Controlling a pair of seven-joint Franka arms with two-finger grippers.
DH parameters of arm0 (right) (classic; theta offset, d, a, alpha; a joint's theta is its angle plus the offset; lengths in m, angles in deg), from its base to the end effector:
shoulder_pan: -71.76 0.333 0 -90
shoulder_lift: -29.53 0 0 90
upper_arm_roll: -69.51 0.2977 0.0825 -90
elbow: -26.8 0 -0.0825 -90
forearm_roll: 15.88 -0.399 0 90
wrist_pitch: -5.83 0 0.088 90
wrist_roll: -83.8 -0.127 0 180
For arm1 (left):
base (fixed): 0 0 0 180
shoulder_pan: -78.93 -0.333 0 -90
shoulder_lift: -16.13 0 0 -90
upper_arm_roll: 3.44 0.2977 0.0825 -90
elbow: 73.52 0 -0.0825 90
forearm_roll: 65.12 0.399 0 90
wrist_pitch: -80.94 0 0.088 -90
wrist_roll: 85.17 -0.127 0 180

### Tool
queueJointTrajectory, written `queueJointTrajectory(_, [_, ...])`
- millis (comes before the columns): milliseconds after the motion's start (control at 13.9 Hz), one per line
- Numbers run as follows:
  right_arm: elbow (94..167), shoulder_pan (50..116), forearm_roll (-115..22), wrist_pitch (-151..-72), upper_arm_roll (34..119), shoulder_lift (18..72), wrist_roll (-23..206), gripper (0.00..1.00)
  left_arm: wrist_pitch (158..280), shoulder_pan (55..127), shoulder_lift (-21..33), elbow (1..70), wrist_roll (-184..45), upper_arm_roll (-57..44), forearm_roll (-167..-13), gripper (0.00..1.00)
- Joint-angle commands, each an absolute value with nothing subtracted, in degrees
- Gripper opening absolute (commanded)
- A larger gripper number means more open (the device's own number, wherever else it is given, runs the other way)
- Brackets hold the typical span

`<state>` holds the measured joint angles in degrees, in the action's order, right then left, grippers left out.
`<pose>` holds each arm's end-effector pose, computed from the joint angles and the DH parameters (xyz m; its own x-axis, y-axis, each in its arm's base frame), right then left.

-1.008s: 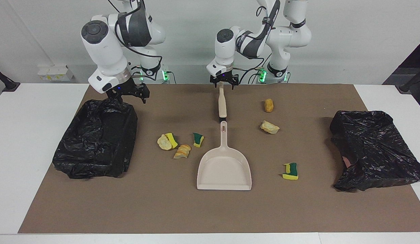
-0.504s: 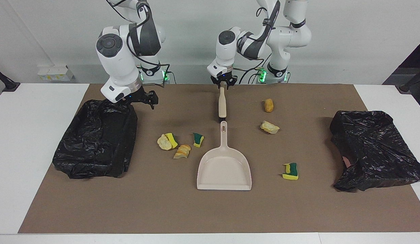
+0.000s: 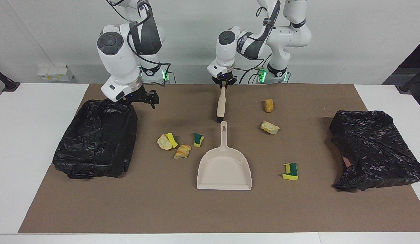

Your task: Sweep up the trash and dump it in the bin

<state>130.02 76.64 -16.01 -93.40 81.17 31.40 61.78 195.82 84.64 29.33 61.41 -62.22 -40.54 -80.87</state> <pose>0.5498 0.1626 0.4687 0.9905 -0.0967 -0.0973 -0.0943 -0.9951 0.0299 0.3335 -0.3319 0.3435 0.9658 -0.1843 -0.1821 -0.1838 -0.9828 0.0200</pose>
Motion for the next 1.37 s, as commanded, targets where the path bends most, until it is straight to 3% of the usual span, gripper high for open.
queueJointTrajectory(0, [124.3,76.0,-17.0,-93.6,85.3,36.9,54.4,1.0,193.4,85.1,29.1,57.6,-66.6,-31.9,-74.4,0.0])
queueJointTrajectory(288, [114.0,77.2,-15.6,-97.6,93.9,49.1,38.6,1.0,192.3,84.8,21.6,49.7,-75.0,-21.0,-66.8,0.0])
queueJointTrajectory(432, [113.1,80.6,-11.3,-103.7,94.1,53.1,35.5,1.0,192.7,84.9,18.6,45.9,-79.0,-15.9,-64.9,0.0])
queueJointTrajectory(720, [112.8,81.0,-4.2,-111.4,98.7,60.4,32.4,1.0,192.9,84.8,7.6,33.6,-93.4,-9.2,-58.2,0.0])
queueJointTrajectory(1080, [113.8,82.7,-0.9,-112.6,100.1,62.6,31.1,1.0,196.0,83.8,-3.0,21.0,-119.2,-3.5,-56.2,0.0])
queueJointTrajectory(1296, [115.2,82.5,1.2,-113.0,101.1,62.7,31.5,1.0,200.9,82.4,-6.5,19.8,-125.8,-3.3,-51.7,0.0])
